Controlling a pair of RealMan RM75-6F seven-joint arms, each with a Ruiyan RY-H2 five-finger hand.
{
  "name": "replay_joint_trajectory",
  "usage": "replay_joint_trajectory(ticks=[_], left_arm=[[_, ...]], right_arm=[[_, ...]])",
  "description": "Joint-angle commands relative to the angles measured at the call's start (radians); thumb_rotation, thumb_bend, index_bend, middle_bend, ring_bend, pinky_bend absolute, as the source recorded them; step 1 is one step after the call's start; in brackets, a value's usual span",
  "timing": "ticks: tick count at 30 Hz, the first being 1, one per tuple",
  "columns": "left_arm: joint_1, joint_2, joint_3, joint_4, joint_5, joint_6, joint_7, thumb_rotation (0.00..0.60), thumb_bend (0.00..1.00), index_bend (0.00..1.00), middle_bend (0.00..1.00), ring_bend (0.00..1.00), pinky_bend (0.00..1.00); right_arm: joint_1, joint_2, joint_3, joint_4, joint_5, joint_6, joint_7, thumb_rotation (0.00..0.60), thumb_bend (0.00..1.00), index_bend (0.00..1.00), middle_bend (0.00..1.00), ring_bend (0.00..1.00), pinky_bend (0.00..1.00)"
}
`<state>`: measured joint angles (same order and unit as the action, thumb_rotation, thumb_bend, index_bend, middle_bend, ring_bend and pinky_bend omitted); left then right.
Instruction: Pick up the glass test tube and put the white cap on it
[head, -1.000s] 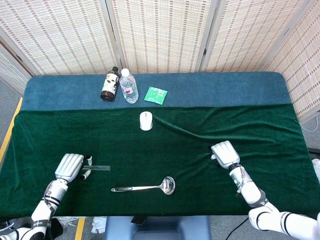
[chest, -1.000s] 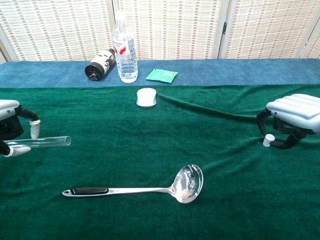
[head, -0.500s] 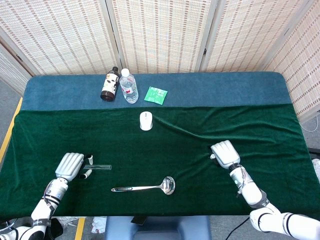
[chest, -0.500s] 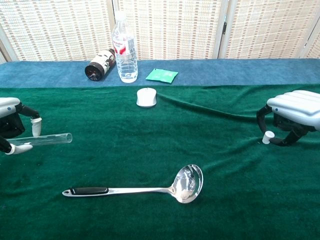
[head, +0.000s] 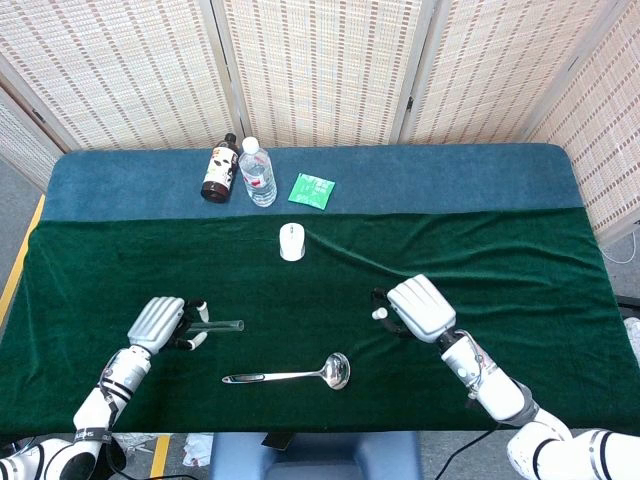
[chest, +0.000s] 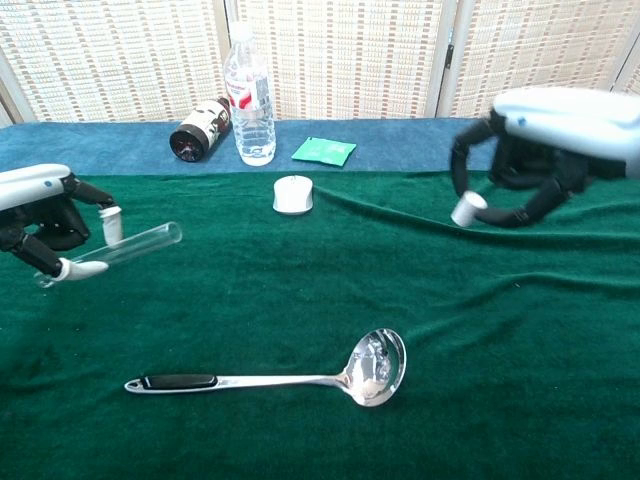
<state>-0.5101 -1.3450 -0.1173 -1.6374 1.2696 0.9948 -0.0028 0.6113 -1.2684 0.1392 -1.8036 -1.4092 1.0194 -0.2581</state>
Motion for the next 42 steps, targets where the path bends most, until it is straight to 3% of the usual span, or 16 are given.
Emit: replay_joint_trajectory(ticks=[1,15,42], left_arm=[[-0.022,-0.003,-0.017,-0.02,0.009,-0.029,-0.055,0.6,0.51,0.65,0.98,0.91,0.88],[-0.067,-0.031,-0.052,-0.074,0.026,-0.088,-0.276,0.6,0.52,0.66,0.98,0.91,0.88],[-0.097,-0.081,-0.044,-0.093,0.012,-0.075,-0.269,0.6,0.53,0.66,0.98,0.91,0.88]], right_arm=[[0.035,0.022,0.032,-0.058,-0.032,-0.007,0.035,0.6,0.48,0.67,0.97,1.0,1.0],[0.127,-0.078,0.081,-0.072,-0.045,-0.017,0.004,0.6,0.49,0.68,0.97,1.0,1.0],[0.185,-0.149,0.078,-0.063,-0.016,-0.013,-0.034,0.6,0.49,0.68,0.97,1.0,1.0]])
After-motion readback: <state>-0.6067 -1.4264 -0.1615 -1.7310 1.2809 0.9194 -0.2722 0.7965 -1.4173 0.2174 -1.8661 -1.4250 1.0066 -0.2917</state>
